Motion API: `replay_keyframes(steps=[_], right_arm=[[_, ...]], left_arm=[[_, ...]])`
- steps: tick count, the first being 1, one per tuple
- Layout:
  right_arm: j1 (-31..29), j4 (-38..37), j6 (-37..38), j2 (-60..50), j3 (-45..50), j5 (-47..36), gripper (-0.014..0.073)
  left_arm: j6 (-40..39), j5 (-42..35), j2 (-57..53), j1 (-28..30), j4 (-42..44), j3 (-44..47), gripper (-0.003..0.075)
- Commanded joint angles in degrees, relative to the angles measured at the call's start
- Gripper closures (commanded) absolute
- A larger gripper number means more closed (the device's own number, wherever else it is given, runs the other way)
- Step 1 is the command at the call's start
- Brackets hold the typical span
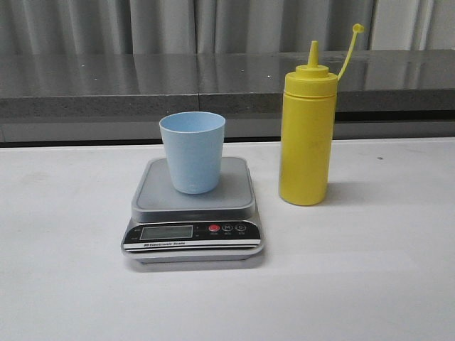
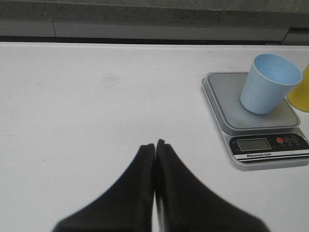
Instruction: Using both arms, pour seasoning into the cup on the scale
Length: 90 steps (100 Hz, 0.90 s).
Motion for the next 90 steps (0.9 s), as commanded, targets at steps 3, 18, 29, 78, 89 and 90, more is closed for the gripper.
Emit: replay_keyframes(steps=[3, 18, 29, 78, 89, 90], right_arm=[[-0.29, -0.07, -0.02, -1.40, -0.91, -5.17, 0.0663], [-0.29, -0.07, -0.02, -1.40, -0.91, -5.17, 0.0663], [-0.29, -0.07, -0.02, -1.40, -0.91, -5.17, 0.0663], [-0.29, -0.07, -0.02, -1.40, -0.91, -5.17, 0.0663], [-0.29, -0.07, -0.02, -1.40, -0.91, -5.17, 0.0663], [-0.29, -0.07, -0.02, -1.40, -0.91, -5.17, 0.0663]], left_arm=[[-0.34, -4.36, 0.53, 0.18, -0.22, -1.54, 0.0740], [-0.34, -4.36, 0.53, 0.18, -0.22, -1.54, 0.0740], [-0.34, -4.36, 0.53, 0.18, -0.22, -1.54, 0.0740], [-0.34, -4.36, 0.74, 0.18, -0.22, -1.54, 0.0740], [-0.34, -6.52, 0.74, 0.18, 1.31, -0.79, 0.0740], [-0.34, -7.35, 0.61, 0.18, 1.73, -0.57, 0.0740]])
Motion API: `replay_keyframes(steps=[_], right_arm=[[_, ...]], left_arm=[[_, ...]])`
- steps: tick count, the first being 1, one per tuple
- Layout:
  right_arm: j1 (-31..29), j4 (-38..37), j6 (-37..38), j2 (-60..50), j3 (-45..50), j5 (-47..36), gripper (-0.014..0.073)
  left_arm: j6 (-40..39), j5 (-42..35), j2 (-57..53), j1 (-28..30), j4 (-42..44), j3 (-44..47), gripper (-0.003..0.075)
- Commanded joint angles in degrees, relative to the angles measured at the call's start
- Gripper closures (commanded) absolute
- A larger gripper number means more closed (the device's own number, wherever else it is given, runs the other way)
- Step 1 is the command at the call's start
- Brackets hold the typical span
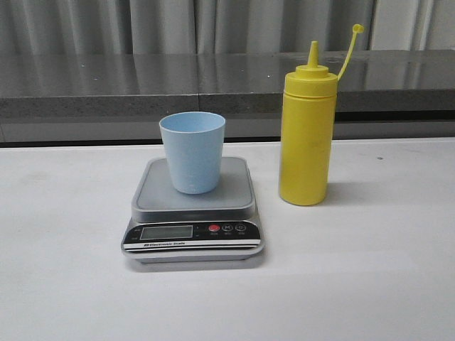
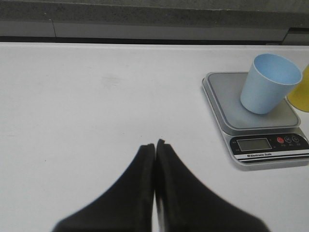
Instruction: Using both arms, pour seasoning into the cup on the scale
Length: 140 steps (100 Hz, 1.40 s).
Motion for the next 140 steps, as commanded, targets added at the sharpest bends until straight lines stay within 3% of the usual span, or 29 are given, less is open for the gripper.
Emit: replay_keyframes(steps=[1, 30, 63, 107, 140], right_arm=[[-0.29, -0.07, -0.02, -1.40, -0.91, -5.17, 0.0663], [-0.29, -0.07, -0.02, -1.40, -0.91, -5.17, 0.0663], [-0.29, -0.07, -0.02, -1.40, -0.91, -5.17, 0.0663], [-0.29, -0.07, -0.02, -1.40, -0.91, -5.17, 0.0663], [-0.29, -0.07, -0.02, -1.34, -0.91, -5.20, 0.0663]], left_arm=[[-0.34, -7.35, 0.52, 0.18, 1.48, -0.64, 0.0740], [-0.34, -28.19, -3.48, 0.18, 4.26, 9.32, 0.0740], [-0.34, -28.91, -12.05, 3.70, 4.98, 17.53, 0.0740], [-0.34, -37.62, -21.20, 4.11, 4.56, 30.20, 0.0740], [-0.34, -37.32, -21.20, 4.11, 4.02, 30.16, 0.0740]])
